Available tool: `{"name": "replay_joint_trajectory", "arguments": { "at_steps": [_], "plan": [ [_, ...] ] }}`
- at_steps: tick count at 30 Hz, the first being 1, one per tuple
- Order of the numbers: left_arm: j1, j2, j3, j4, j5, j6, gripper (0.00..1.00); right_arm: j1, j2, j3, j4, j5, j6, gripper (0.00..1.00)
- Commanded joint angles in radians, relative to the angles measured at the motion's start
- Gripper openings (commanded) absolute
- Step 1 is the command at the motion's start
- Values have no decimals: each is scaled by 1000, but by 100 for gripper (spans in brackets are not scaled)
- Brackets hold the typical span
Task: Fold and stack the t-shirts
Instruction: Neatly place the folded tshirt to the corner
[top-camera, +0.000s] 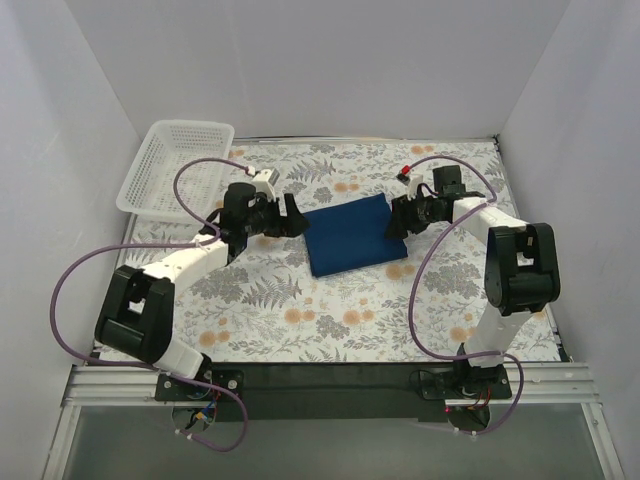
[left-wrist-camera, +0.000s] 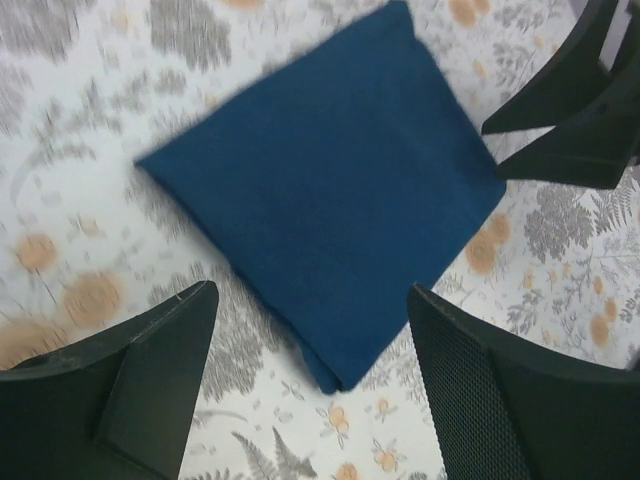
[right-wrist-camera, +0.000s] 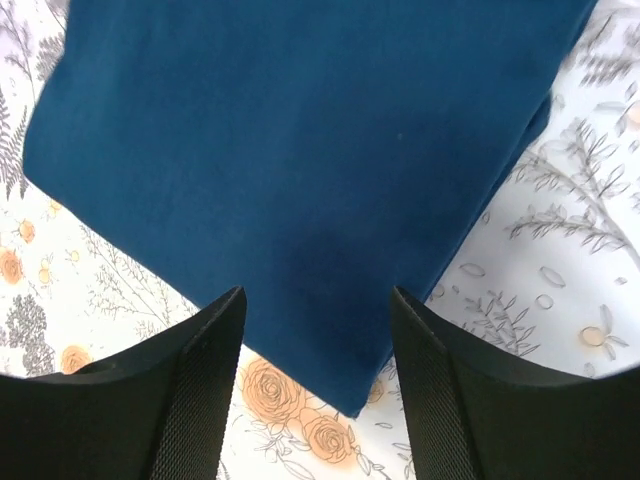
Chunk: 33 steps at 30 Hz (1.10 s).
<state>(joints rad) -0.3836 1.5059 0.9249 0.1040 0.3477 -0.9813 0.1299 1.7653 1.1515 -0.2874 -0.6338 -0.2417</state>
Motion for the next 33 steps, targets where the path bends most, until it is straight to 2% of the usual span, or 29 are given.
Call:
{"name": "replay_joint_trajectory", "arguments": {
  "at_steps": [1,6,10,15,18,23,24,25,26,28,30,33],
  "plan": [
    [-14,-59,-92,-23,36,-160,70,-3,12,-3,-2,-4,31,56],
    [-18,-182,-254,-12,13,-188,70,-3,49,1,-2,75,54,61],
    [-20,-347,-336,-55,-6,-200,70,-4,65,11,2,105,70,62],
    [-18,-533,-406,-141,-24,-227,70,-3,143,50,-16,51,101,72],
    [-18,-648,-428,-204,-32,-246,70,-3,186,60,-27,-1,116,68],
    [-20,-803,-451,-302,-42,-286,70,-1,237,66,-45,-66,136,49],
    [-18,-846,-452,-316,-50,-296,70,-1,246,68,-47,-87,139,40],
    [-18,-871,-451,-329,-53,-301,70,-1,249,70,-47,-96,140,36],
    [-20,-892,-451,-354,-58,-304,70,-1,252,74,-52,-102,140,27],
    [-20,-943,-449,-375,-72,-310,70,-6,247,77,-55,-106,133,17],
    [-18,-964,-442,-400,-73,-316,70,-21,228,83,-55,-90,128,2],
    [-18,-983,-423,-424,-70,-321,70,-65,185,108,-59,-41,99,1]
  ]
}}
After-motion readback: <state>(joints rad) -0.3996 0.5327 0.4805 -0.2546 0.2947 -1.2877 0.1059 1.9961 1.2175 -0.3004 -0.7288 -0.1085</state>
